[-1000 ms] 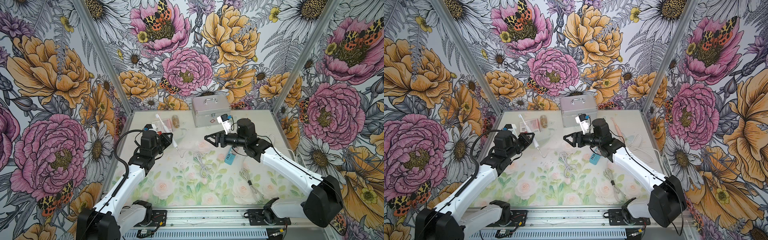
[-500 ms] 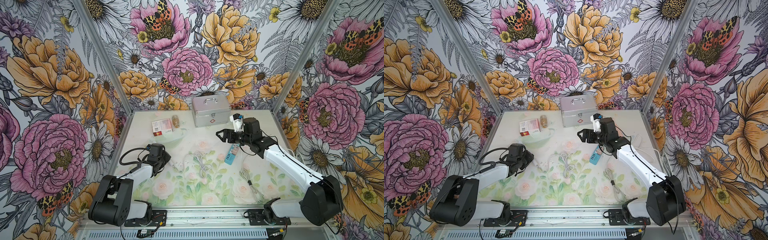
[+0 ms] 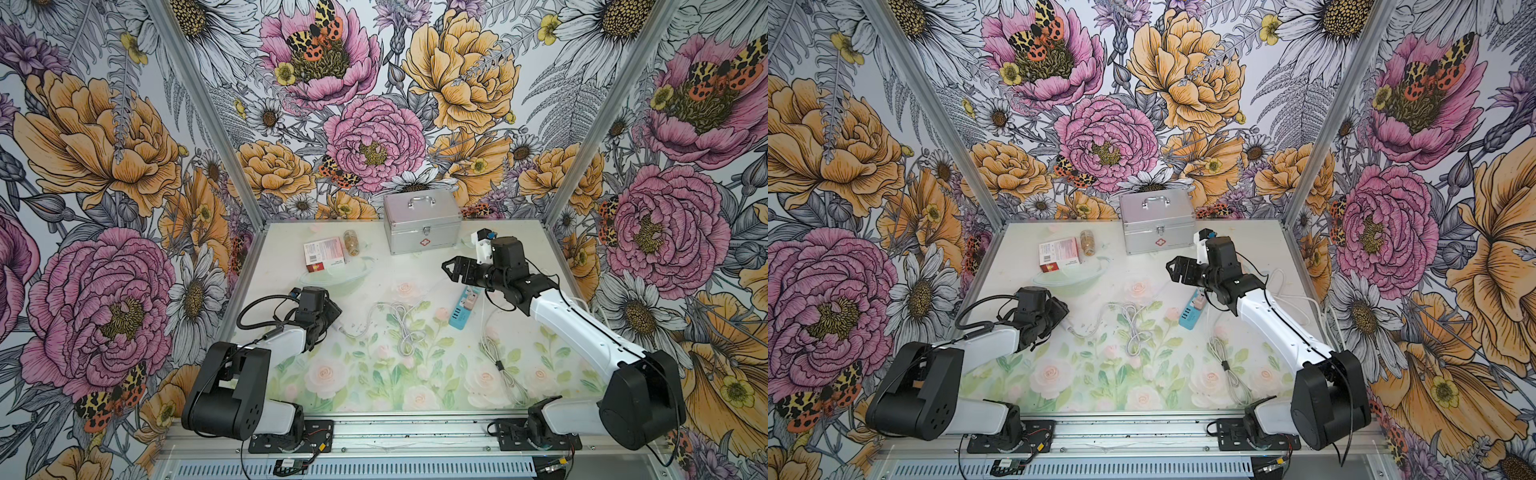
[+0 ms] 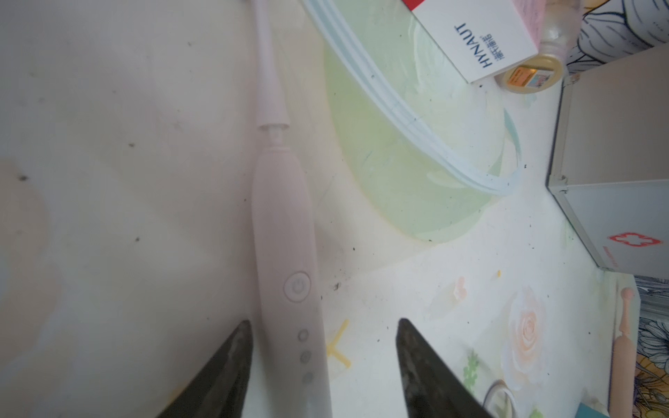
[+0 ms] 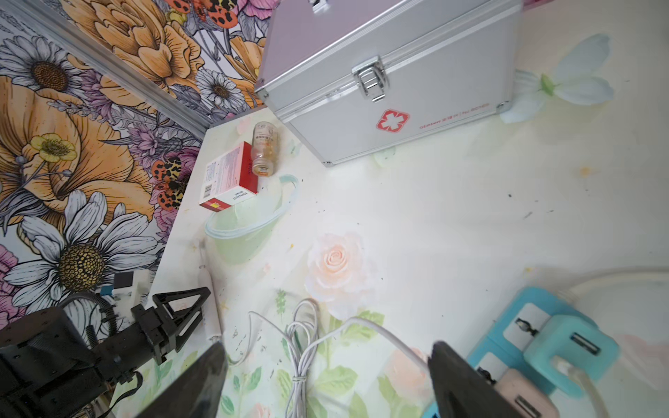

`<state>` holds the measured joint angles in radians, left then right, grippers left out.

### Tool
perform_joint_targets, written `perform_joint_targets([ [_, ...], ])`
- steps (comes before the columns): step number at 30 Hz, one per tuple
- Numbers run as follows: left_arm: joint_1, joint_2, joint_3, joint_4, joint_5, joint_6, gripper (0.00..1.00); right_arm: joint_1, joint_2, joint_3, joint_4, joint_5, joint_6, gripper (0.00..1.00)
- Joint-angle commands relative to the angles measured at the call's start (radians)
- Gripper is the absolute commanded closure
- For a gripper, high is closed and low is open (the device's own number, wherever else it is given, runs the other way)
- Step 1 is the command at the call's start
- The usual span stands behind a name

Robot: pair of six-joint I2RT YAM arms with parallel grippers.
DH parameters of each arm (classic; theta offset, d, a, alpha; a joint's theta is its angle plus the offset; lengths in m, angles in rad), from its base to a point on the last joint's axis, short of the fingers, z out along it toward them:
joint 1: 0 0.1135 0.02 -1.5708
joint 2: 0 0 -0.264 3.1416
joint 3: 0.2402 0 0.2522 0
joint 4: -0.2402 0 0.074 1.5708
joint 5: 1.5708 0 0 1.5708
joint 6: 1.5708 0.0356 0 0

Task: Charge the electric toothbrush
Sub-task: Place the electric toothbrush at the center of the board, then reset both arms

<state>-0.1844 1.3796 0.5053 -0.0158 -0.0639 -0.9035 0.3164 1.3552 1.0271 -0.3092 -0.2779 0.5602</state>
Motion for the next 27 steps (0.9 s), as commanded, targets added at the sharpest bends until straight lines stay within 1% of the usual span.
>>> perform_joint_targets([
  [1,0.011,-0.085,0.046,-0.122,-0.062,0.065,0.21,-0.027,-0.027,0.015,-0.048,0.151,0.005,0.1],
  [2,0.011,-0.113,0.061,-0.152,-0.08,0.083,0.15,-0.037,-0.038,0.017,-0.064,0.213,0.01,0.11],
  [3,0.014,-0.147,0.08,-0.193,-0.106,0.103,0.07,-0.055,-0.051,0.019,-0.079,0.291,0.012,0.1],
  [4,0.014,-0.184,0.096,-0.221,-0.133,0.131,0.02,-0.069,-0.066,0.015,-0.081,0.382,0.012,0.1],
  [6,0.027,-0.248,0.11,-0.224,-0.205,0.195,0.01,-0.095,-0.082,-0.002,-0.08,0.605,0.013,0.09],
  [9,0.078,-0.28,0.163,-0.241,-0.306,0.331,0.01,-0.149,-0.054,-0.016,-0.047,0.854,0.028,0.09],
  [10,0.093,-0.278,0.17,-0.231,-0.355,0.371,0.01,-0.163,-0.028,-0.025,-0.019,0.914,0.007,0.09],
  [12,0.105,-0.247,0.153,-0.154,-0.447,0.46,0.01,-0.189,0.033,-0.02,0.006,1.006,-0.036,0.1],
  [13,0.113,-0.23,0.14,-0.118,-0.472,0.492,0.01,-0.197,0.062,-0.022,0.024,1.044,-0.058,0.1],
  [14,0.121,-0.214,0.116,-0.063,-0.474,0.529,0.01,-0.213,0.09,-0.031,0.057,1.057,-0.081,0.1],
  [16,0.138,-0.206,0.08,0.046,-0.467,0.584,0.01,-0.239,0.124,-0.08,0.157,1.037,-0.117,0.1],
  [18,0.13,-0.207,0.017,0.223,-0.477,0.668,0.01,-0.244,0.14,-0.147,0.279,0.996,-0.169,0.1],
  [19,0.12,-0.203,-0.02,0.319,-0.494,0.704,0.01,-0.249,0.151,-0.193,0.388,0.94,-0.207,0.1],
  [21,0.126,-0.163,-0.068,0.473,-0.468,0.759,0.01,-0.253,0.162,-0.207,0.487,0.858,-0.264,0.11],
  [24,0.141,-0.064,-0.073,0.558,-0.425,0.798,0.01,-0.266,0.195,-0.232,0.659,0.744,-0.339,0.1],
  [25,0.141,-0.027,-0.079,0.625,-0.405,0.819,0.01,-0.27,0.209,-0.22,0.662,0.73,-0.347,0.1],
  [26,0.133,-0.015,-0.069,0.629,-0.389,0.838,0.01,-0.277,0.217,-0.231,0.709,0.694,-0.361,0.1],
  [27,0.128,0.006,-0.079,0.705,-0.377,0.864,0.01,-0.288,0.226,-0.262,0.788,0.641,-0.373,0.1],
])
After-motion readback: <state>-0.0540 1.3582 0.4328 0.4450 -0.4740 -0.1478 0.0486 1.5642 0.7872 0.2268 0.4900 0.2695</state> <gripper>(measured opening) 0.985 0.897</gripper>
